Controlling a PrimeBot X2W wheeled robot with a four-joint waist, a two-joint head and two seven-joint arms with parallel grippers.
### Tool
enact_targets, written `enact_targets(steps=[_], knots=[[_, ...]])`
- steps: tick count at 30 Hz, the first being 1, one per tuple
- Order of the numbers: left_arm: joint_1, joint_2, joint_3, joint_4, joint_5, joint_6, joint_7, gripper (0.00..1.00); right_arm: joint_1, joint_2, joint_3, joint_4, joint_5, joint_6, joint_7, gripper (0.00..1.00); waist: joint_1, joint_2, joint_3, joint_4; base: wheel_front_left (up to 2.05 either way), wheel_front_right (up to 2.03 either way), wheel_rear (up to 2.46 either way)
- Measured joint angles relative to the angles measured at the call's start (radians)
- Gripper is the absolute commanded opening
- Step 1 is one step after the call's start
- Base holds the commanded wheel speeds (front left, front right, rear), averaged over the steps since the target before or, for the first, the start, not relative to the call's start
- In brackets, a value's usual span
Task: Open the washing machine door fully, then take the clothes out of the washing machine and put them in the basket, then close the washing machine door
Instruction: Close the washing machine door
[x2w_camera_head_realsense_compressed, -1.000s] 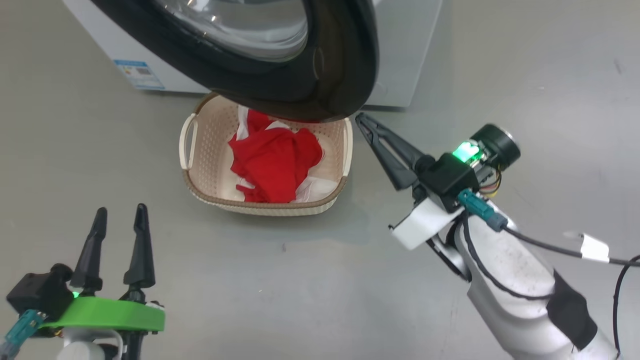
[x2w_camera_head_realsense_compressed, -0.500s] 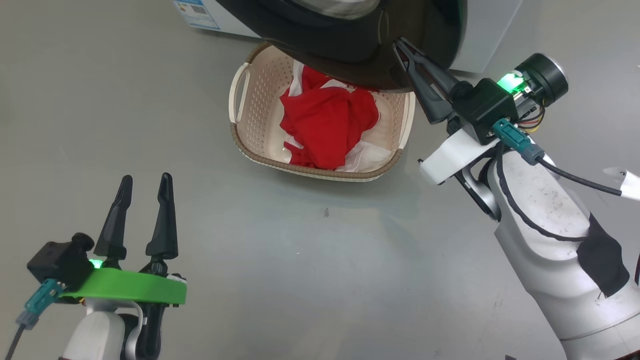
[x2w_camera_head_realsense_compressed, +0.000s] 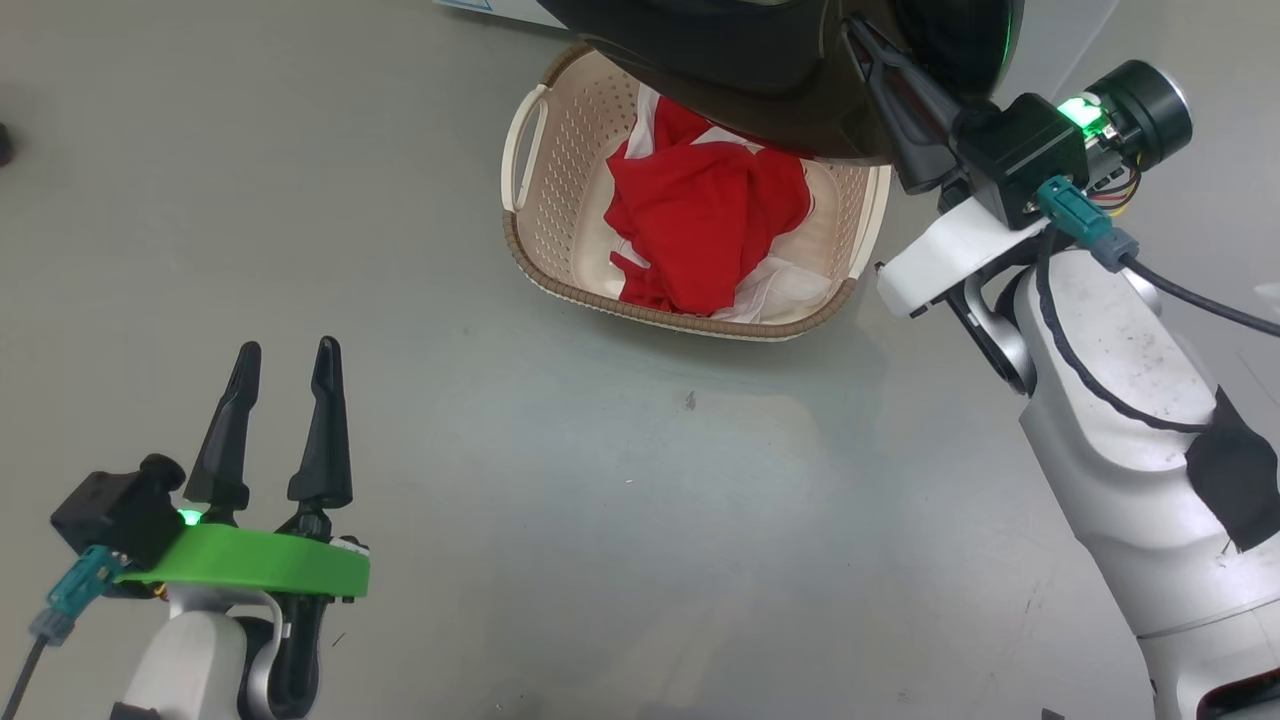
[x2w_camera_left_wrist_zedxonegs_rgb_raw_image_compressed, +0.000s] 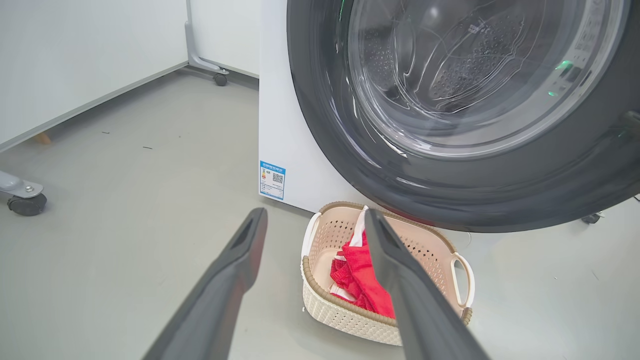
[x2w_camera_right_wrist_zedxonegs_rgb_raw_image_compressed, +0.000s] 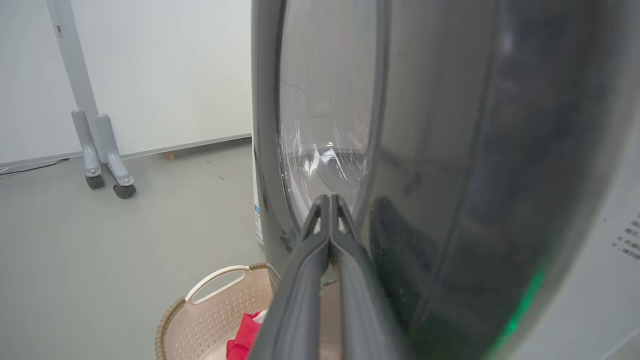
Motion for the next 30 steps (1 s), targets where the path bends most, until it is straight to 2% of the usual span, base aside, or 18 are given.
enact_targets(steps=[6, 12, 30], knots=[[-0.004, 0.005, 0.001, 0.002, -0.006, 0.000, 0.000, 1.00, -0.024, 0.002, -0.013, 0.012, 0.002, -0.002, -0.004, 0.00, 0.0000, 0.0000, 0.006, -0.004, 0.00, 0.00, 0.00], [-0.017, 0.008, -0.002, -0.003, -0.020, 0.000, 0.000, 1.00, -0.064, 0.002, -0.028, 0.018, 0.002, -0.017, -0.008, 0.00, 0.0000, 0.0000, 0.029, -0.010, 0.00, 0.00, 0.00], [-0.073, 0.019, -0.035, -0.016, -0.039, 0.000, 0.000, 1.00, -0.250, -0.044, -0.124, 0.055, 0.022, -0.045, -0.001, 0.00, 0.0000, 0.0000, 0.129, -0.016, 0.00, 0.00, 0.00]])
